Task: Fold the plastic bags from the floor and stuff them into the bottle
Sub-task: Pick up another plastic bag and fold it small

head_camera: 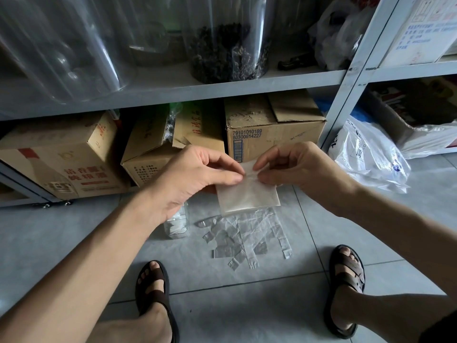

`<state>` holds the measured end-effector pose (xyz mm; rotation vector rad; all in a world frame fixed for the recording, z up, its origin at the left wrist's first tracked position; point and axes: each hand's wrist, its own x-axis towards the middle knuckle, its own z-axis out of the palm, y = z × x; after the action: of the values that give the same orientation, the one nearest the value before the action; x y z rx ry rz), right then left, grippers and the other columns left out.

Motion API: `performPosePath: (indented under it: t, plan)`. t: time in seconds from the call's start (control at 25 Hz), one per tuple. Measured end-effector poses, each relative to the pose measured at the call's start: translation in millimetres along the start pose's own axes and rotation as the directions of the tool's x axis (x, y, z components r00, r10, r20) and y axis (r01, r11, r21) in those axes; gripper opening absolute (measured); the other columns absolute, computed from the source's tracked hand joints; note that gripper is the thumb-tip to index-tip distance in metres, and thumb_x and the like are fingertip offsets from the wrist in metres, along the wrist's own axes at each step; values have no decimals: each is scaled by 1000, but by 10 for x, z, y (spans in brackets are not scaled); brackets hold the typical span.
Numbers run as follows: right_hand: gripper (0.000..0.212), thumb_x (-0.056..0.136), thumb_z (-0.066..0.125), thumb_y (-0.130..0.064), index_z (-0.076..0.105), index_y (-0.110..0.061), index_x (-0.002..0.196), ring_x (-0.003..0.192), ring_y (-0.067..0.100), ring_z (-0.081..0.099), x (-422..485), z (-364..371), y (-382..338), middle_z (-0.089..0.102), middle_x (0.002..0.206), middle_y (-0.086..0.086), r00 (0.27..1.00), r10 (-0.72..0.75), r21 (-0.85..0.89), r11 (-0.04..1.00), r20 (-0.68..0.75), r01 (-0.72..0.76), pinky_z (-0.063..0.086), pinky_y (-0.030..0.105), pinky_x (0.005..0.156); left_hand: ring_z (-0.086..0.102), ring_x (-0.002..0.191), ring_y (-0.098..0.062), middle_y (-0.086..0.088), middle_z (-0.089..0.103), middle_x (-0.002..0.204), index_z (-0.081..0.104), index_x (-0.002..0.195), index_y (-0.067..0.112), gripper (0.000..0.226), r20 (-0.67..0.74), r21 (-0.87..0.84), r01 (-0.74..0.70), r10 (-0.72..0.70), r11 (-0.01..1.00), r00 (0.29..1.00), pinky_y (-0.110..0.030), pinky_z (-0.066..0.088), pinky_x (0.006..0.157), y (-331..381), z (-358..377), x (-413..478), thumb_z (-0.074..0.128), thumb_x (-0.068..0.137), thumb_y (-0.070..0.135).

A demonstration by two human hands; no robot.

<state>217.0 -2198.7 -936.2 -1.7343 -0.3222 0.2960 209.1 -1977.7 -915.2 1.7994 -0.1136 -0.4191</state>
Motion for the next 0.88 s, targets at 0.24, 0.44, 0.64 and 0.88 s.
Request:
performPosePath:
  t: [0.24, 0.44, 0.64, 0.88]
  plan:
    - [11, 80, 77, -6, 75, -6, 92, 72, 10, 64, -4, 68, -45, 75, 84, 8, 999, -25, -29, 999, 23, 25, 50, 17, 68, 65, 71, -3, 6, 76, 75, 80, 77, 25, 24, 6, 198, -153, 154, 968, 988, -22, 49, 75, -41, 62, 23, 82, 75, 2]
    - [19, 78, 74, 2, 71, -8, 94, 67, 8, 65, 37, -3, 9, 71, 74, 0, 993, 57, 168, 985, -107, -39, 53, 17, 64, 69, 77, -12, 3, 78, 82, 80, 80, 25, 17, -61, 135, -137, 146, 981, 987, -45, 57, 88, -36, 43, 9, 86, 68, 14]
    - [50, 77, 73, -5, 59, -5, 125, 99, 30, 71, 11, 63, 95, 72, 111, 18, 982, 188, 345, 921, 11, -180, 60, 37, 84, 64, 86, -51, -7, 77, 89, 79, 91, 28, 29, -104, 159, -155, 173, 975, 979, -68, 52, 84, -65, 13, 17, 90, 68, 14]
    - [43, 70, 74, 0, 66, -3, 112, 86, 21, 73, 70, -56, 115, 75, 97, 12, 962, 244, 414, 893, -121, -175, 58, 23, 68, 74, 77, -18, -3, 77, 80, 74, 79, 15, 27, -175, 87, -100, 114, 991, 978, -39, 60, 83, -86, -56, 18, 78, 73, -11]
